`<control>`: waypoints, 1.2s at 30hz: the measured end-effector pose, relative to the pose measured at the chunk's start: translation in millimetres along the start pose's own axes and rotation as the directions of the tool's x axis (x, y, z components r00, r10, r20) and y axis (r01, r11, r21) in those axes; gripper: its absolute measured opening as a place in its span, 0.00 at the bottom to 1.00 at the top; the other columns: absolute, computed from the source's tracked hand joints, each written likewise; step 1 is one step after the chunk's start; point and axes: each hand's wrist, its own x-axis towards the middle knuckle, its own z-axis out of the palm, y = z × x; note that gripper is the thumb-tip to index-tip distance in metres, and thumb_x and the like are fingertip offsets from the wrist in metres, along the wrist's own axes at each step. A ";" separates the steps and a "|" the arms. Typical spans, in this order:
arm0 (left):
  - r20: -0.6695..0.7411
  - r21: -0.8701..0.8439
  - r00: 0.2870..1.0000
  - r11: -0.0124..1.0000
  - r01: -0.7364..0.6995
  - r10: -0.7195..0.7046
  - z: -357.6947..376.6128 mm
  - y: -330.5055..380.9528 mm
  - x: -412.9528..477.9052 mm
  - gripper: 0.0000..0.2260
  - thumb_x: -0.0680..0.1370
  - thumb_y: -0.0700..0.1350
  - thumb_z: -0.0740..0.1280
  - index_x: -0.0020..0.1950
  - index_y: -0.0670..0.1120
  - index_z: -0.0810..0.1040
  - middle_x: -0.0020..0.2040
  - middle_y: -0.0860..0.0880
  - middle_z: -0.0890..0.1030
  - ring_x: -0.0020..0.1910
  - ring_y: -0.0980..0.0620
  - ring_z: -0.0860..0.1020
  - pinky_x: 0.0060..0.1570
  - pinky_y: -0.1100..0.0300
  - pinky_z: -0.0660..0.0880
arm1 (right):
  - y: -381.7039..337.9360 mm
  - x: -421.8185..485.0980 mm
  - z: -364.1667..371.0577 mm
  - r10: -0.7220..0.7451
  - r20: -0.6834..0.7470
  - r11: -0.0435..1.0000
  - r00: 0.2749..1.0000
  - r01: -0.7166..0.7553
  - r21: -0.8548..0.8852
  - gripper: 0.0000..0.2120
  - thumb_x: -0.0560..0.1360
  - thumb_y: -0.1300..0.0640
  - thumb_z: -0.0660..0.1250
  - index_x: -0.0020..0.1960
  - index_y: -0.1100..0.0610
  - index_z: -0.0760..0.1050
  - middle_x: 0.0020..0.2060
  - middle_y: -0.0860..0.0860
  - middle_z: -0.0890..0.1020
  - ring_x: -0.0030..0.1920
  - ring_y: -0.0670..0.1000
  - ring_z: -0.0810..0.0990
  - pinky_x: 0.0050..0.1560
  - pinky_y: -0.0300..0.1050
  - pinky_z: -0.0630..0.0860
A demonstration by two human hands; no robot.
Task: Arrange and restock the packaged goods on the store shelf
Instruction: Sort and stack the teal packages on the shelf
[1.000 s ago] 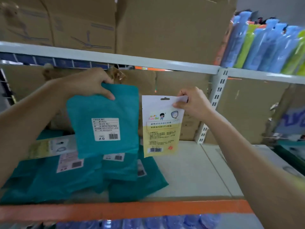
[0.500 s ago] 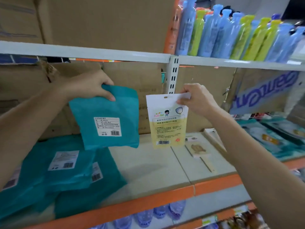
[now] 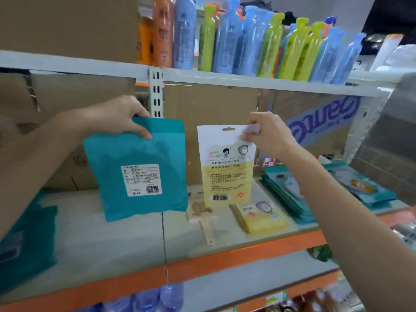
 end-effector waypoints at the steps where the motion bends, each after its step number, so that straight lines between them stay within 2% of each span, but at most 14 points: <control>1: -0.013 -0.009 1.000 1.000 0.007 -0.007 7.0 12.8 8.3 0.02 0.69 0.44 0.74 0.39 0.48 0.82 0.38 0.49 0.82 0.33 0.57 0.78 0.32 0.65 0.72 | 18.0 -0.4 -6.1 -0.001 -0.004 1.000 1.000 0.001 -0.001 0.13 0.72 0.58 0.69 0.33 0.52 0.67 0.38 0.48 0.76 0.45 0.55 0.73 0.40 0.48 0.68; 5: -0.048 -0.012 0.999 1.000 -0.017 0.016 30.3 57.1 39.1 0.07 0.70 0.44 0.74 0.43 0.40 0.83 0.35 0.46 0.82 0.34 0.57 0.77 0.29 0.69 0.68 | 75.6 1.4 -28.2 0.001 -0.018 1.000 1.000 -0.001 0.016 0.18 0.71 0.57 0.70 0.30 0.47 0.64 0.41 0.48 0.74 0.44 0.53 0.72 0.40 0.45 0.65; 8: -0.043 -0.038 0.999 0.999 -0.013 0.012 41.4 81.0 57.0 0.07 0.70 0.42 0.73 0.44 0.40 0.83 0.38 0.42 0.82 0.38 0.53 0.77 0.29 0.71 0.68 | 107.6 4.8 -34.6 0.006 0.022 0.997 1.000 -0.007 0.072 0.18 0.71 0.58 0.70 0.30 0.46 0.63 0.39 0.49 0.74 0.42 0.52 0.71 0.40 0.46 0.67; 10: -0.039 -0.060 0.999 0.998 0.005 -0.007 44.7 88.3 69.5 0.05 0.70 0.41 0.73 0.44 0.42 0.83 0.39 0.44 0.83 0.35 0.56 0.78 0.27 0.73 0.69 | 126.7 7.9 -33.7 0.034 0.054 0.991 0.998 -0.041 0.127 0.18 0.71 0.58 0.71 0.31 0.46 0.64 0.35 0.47 0.72 0.41 0.52 0.71 0.40 0.45 0.67; 13: -0.040 -0.055 0.999 0.998 0.030 -0.032 49.0 91.0 86.3 0.05 0.70 0.43 0.74 0.44 0.45 0.83 0.38 0.49 0.83 0.33 0.59 0.79 0.27 0.72 0.71 | 147.7 12.7 -26.2 0.045 0.106 0.978 0.993 -0.065 0.199 0.16 0.71 0.60 0.70 0.32 0.50 0.66 0.34 0.46 0.71 0.37 0.50 0.70 0.37 0.43 0.65; 16: -0.051 -0.077 0.998 0.996 0.041 -0.045 51.6 89.2 99.5 0.03 0.69 0.43 0.74 0.41 0.47 0.83 0.37 0.51 0.83 0.32 0.59 0.79 0.27 0.70 0.72 | 160.4 16.7 -16.5 0.075 0.194 0.956 0.978 -0.126 0.263 0.12 0.72 0.61 0.69 0.35 0.59 0.68 0.34 0.51 0.73 0.35 0.49 0.70 0.35 0.43 0.67; 19: -0.060 -0.104 0.997 0.994 0.045 -0.051 53.9 86.8 107.6 0.02 0.69 0.42 0.74 0.40 0.47 0.83 0.34 0.55 0.82 0.30 0.61 0.79 0.27 0.71 0.72 | 172.6 23.4 -1.4 0.124 0.272 0.933 0.954 -0.206 0.296 0.09 0.73 0.62 0.69 0.37 0.63 0.70 0.37 0.57 0.75 0.39 0.52 0.73 0.40 0.45 0.68; 22: -0.060 -0.105 0.996 0.993 0.057 -0.064 57.1 81.2 112.7 0.02 0.69 0.42 0.74 0.40 0.48 0.83 0.33 0.56 0.82 0.30 0.60 0.79 0.27 0.70 0.73 | 183.1 28.8 19.5 0.198 0.329 0.912 0.923 -0.297 0.283 0.12 0.74 0.61 0.68 0.35 0.58 0.68 0.37 0.58 0.78 0.40 0.53 0.74 0.40 0.44 0.68; 24: -0.061 -0.102 0.995 0.992 0.077 -0.083 59.9 78.1 115.5 0.03 0.70 0.43 0.74 0.42 0.46 0.83 0.37 0.51 0.83 0.31 0.57 0.80 0.31 0.63 0.76 | 190.0 30.3 36.6 0.232 0.360 0.904 0.904 -0.337 0.263 0.12 0.74 0.61 0.67 0.35 0.57 0.68 0.35 0.55 0.77 0.40 0.53 0.73 0.37 0.43 0.66; 26: -0.056 -0.083 0.994 0.992 0.093 -0.098 62.7 75.4 118.6 0.05 0.69 0.43 0.74 0.43 0.44 0.84 0.38 0.48 0.84 0.33 0.54 0.80 0.36 0.55 0.78 | 199.3 32.6 55.9 0.254 0.380 0.908 0.889 -0.355 0.222 0.07 0.74 0.62 0.67 0.39 0.60 0.71 0.36 0.53 0.76 0.42 0.53 0.74 0.39 0.45 0.70; 27: -0.054 -0.079 0.994 0.992 0.095 -0.100 63.5 74.4 120.2 0.05 0.69 0.44 0.74 0.43 0.44 0.84 0.38 0.47 0.84 0.33 0.54 0.80 0.37 0.52 0.78 | 203.5 34.3 64.7 0.263 0.382 0.912 0.886 -0.357 0.202 0.04 0.74 0.62 0.67 0.45 0.62 0.73 0.40 0.54 0.77 0.45 0.54 0.75 0.43 0.47 0.73; 30: -0.068 -0.093 0.993 0.992 0.090 -0.097 64.8 74.2 126.6 0.04 0.69 0.44 0.74 0.41 0.46 0.83 0.37 0.48 0.84 0.32 0.54 0.80 0.34 0.57 0.77 | 223.4 42.2 91.5 0.259 0.426 0.927 0.867 -0.346 0.142 0.10 0.73 0.63 0.67 0.54 0.63 0.74 0.48 0.56 0.78 0.50 0.54 0.76 0.52 0.48 0.74; 33: -0.070 -0.133 0.992 0.986 0.098 -0.108 65.2 77.8 132.1 0.03 0.69 0.44 0.74 0.39 0.50 0.82 0.34 0.53 0.83 0.31 0.55 0.80 0.31 0.62 0.76 | 240.4 46.2 110.5 0.235 0.484 0.960 0.843 -0.280 0.022 0.07 0.75 0.63 0.65 0.53 0.61 0.75 0.45 0.55 0.77 0.49 0.54 0.76 0.49 0.45 0.72; 36: -0.072 -0.139 0.994 0.988 0.071 -0.082 65.4 84.1 138.9 0.07 0.68 0.43 0.74 0.37 0.54 0.81 0.33 0.58 0.83 0.29 0.59 0.80 0.29 0.68 0.74 | 251.4 49.5 118.4 0.250 0.519 0.956 0.817 -0.292 -0.002 0.06 0.74 0.64 0.64 0.50 0.57 0.73 0.46 0.54 0.77 0.51 0.56 0.77 0.57 0.51 0.75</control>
